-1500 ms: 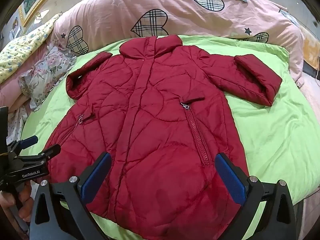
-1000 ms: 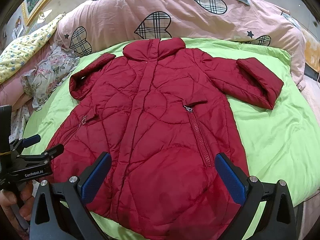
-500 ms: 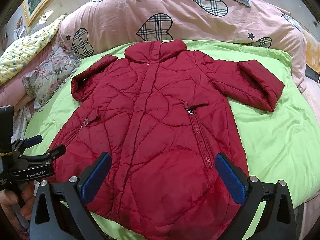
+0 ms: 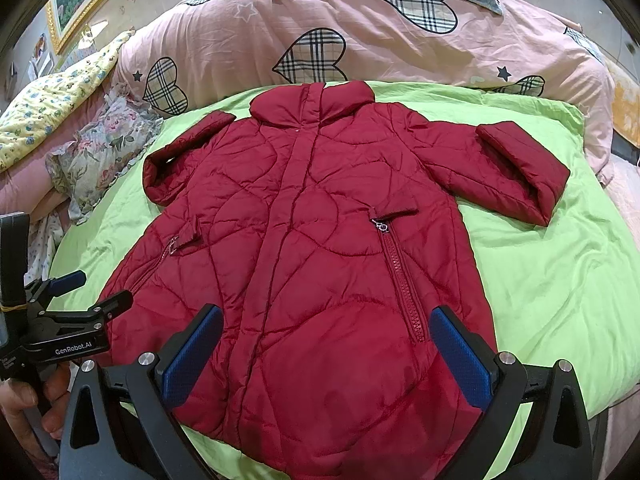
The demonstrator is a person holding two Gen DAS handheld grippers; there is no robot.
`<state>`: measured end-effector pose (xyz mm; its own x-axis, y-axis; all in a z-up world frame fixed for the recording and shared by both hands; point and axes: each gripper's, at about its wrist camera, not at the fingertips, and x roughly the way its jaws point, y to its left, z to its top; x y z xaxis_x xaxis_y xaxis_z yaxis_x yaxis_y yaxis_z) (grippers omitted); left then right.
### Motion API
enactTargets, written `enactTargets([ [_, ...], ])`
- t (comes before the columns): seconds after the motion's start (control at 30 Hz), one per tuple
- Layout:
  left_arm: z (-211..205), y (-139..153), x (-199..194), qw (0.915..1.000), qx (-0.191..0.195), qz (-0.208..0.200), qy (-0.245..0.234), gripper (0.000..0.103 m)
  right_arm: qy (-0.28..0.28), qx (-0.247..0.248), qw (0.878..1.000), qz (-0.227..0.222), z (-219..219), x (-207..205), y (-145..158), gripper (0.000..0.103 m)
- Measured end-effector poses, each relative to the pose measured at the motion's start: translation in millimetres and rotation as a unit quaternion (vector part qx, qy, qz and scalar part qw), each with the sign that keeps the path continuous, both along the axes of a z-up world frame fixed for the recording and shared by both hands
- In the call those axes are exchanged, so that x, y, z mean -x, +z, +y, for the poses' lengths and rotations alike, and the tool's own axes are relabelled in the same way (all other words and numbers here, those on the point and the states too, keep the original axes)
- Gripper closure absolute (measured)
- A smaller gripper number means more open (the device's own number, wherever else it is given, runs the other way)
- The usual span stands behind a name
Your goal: Fold large clothes
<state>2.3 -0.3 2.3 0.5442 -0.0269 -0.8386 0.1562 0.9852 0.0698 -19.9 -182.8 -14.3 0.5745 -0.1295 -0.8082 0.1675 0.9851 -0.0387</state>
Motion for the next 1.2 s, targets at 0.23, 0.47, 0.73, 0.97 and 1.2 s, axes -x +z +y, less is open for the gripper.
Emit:
enactTargets([
  [0.23,-1,0,-4,0.9998,-0.018,0.007,-0.002,0.001,-0.002,0.010,1.000,0.000,-2,-3,0,0.000],
  [0.47,-1,-1,-8,0.9995,-0.023,0.022,-0.002,0.001,-0.006,0.003,1.000,-0.002,-8,-6,-2,0.000],
  [0.73,0,-1,-13,0.9997,-0.017,0.017,-0.003,0.001,-0.005,-0.003,1.000,-0.005,-10,-10,0,0.000],
  [0.97,-1,-2,-22,0.9998,-0.016,0.012,-0.005,0.001,-0.012,-0.002,1.000,-0.005,-18,-15,0,0.000],
  [1.2,-2,-6,-34,0.9999,0.001,0.010,-0.009,0.001,-0.029,-0.002,1.000,-0.008,-38,-22,3,0.001],
])
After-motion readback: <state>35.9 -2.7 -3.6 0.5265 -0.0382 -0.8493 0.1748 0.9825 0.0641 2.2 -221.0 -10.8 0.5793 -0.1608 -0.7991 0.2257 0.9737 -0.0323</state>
